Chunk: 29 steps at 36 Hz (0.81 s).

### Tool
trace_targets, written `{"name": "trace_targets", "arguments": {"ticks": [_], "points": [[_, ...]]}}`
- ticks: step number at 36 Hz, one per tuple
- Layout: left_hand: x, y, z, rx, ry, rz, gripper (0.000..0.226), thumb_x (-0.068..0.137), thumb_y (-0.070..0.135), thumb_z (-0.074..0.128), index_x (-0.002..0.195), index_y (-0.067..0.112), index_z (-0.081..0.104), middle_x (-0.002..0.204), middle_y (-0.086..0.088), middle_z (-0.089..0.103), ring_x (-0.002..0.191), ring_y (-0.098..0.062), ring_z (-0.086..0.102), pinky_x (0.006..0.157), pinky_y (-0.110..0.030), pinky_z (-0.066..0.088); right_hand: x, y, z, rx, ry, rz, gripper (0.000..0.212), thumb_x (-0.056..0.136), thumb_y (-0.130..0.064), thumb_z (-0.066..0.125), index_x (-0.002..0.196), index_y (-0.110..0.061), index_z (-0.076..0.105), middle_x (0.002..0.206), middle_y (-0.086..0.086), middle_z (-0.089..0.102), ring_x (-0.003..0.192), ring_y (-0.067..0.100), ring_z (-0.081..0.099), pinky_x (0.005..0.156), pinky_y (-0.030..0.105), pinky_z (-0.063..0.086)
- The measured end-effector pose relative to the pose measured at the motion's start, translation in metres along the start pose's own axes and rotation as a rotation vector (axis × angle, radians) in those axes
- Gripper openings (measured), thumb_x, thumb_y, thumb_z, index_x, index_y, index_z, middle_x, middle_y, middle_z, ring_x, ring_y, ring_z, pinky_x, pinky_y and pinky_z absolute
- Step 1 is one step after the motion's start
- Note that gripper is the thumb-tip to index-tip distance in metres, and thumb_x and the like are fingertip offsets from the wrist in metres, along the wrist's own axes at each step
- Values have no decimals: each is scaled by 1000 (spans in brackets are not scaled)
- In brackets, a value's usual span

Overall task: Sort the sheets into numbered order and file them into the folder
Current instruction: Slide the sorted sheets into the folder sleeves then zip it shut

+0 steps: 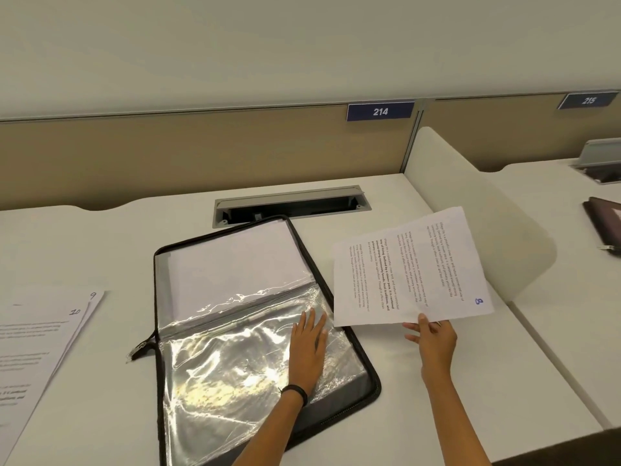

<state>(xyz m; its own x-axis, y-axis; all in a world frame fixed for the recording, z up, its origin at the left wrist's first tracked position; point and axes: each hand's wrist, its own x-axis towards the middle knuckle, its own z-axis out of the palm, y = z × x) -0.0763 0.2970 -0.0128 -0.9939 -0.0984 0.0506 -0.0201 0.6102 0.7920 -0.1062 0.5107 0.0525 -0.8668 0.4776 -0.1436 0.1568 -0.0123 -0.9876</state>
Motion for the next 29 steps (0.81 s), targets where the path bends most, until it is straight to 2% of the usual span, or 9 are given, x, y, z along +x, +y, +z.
{"name": "trace_targets", "arguments": {"ticks": [5, 8, 11, 15, 18, 22, 24, 27, 29], "points": [[-3, 5, -1, -55, 30, -18, 53, 95, 63, 14, 140, 38, 24, 151, 18, 16, 144, -1, 4, 112, -10, -7, 2, 1, -2, -33, -15, -11, 36, 95, -6, 51, 132, -6, 48, 110, 12, 63, 61, 6, 68, 51, 21, 56], [-5, 9, -2, -90, 59, -23, 41, 101, 49, 24, 140, 38, 23, 150, 19, 20, 143, 0, 7, 110, -6, -7, 4, 3, -5, -80, -76, 16, 32, 95, -4, 52, 127, -2, 51, 107, 16, 64, 59, 7, 68, 50, 22, 56], [-7, 12, -3, -130, 73, -28, 38, 102, 37, 30, 138, 43, 21, 150, 21, 20, 142, 3, 7, 111, -6, -4, 6, 2, -9, -128, -137, 28, 24, 94, -3, 54, 117, -4, 55, 104, 20, 65, 57, 10, 68, 49, 24, 56], [-7, 9, -2, -75, 70, 12, 39, 103, 36, 30, 139, 45, 16, 153, 19, 15, 144, 2, 3, 112, -9, -6, 6, -2, -16, -150, -192, 38, 39, 92, -2, 55, 131, -5, 49, 107, 16, 65, 59, 14, 69, 50, 25, 56], [-4, 5, 0, -4, 49, 36, 41, 103, 37, 27, 141, 43, 13, 155, 15, 10, 145, -1, -1, 111, -9, -9, 5, -6, -21, -135, -212, 57, 41, 92, 0, 55, 132, -6, 48, 105, 14, 65, 59, 16, 69, 51, 25, 57], [-1, 1, 3, 117, 24, 57, 50, 96, 51, 12, 144, 39, 9, 155, 12, 1, 144, -6, -8, 110, -11, -16, 4, -11, -26, -90, -244, 121, 41, 91, 2, 56, 130, -9, 48, 94, 8, 66, 68, 24, 67, 51, 26, 57], [0, 1, 3, 172, -2, 71, 56, 92, 57, 4, 145, 37, 5, 154, 10, -5, 142, -7, -13, 108, -13, -20, 4, -11, -30, -96, -294, 152, 45, 90, 2, 57, 132, -12, 46, 95, 5, 67, 73, 29, 68, 53, 28, 58], [-1, 0, 7, 250, -42, 106, 62, 89, 58, 0, 146, 32, 4, 154, 6, -11, 143, -12, -16, 108, -16, -24, 6, -5, -34, -131, -368, 196, 50, 90, 2, 57, 135, -13, 44, 102, 10, 68, 72, 26, 69, 56, 31, 58], [-1, -4, 9, 278, -57, 110, 64, 91, 58, -1, 147, 30, 8, 155, 4, -7, 145, -13, -15, 110, -18, -23, 7, 1, -35, -138, -387, 231, 50, 90, 2, 57, 136, -11, 44, 101, 12, 68, 73, 26, 69, 56, 31, 58]]}}
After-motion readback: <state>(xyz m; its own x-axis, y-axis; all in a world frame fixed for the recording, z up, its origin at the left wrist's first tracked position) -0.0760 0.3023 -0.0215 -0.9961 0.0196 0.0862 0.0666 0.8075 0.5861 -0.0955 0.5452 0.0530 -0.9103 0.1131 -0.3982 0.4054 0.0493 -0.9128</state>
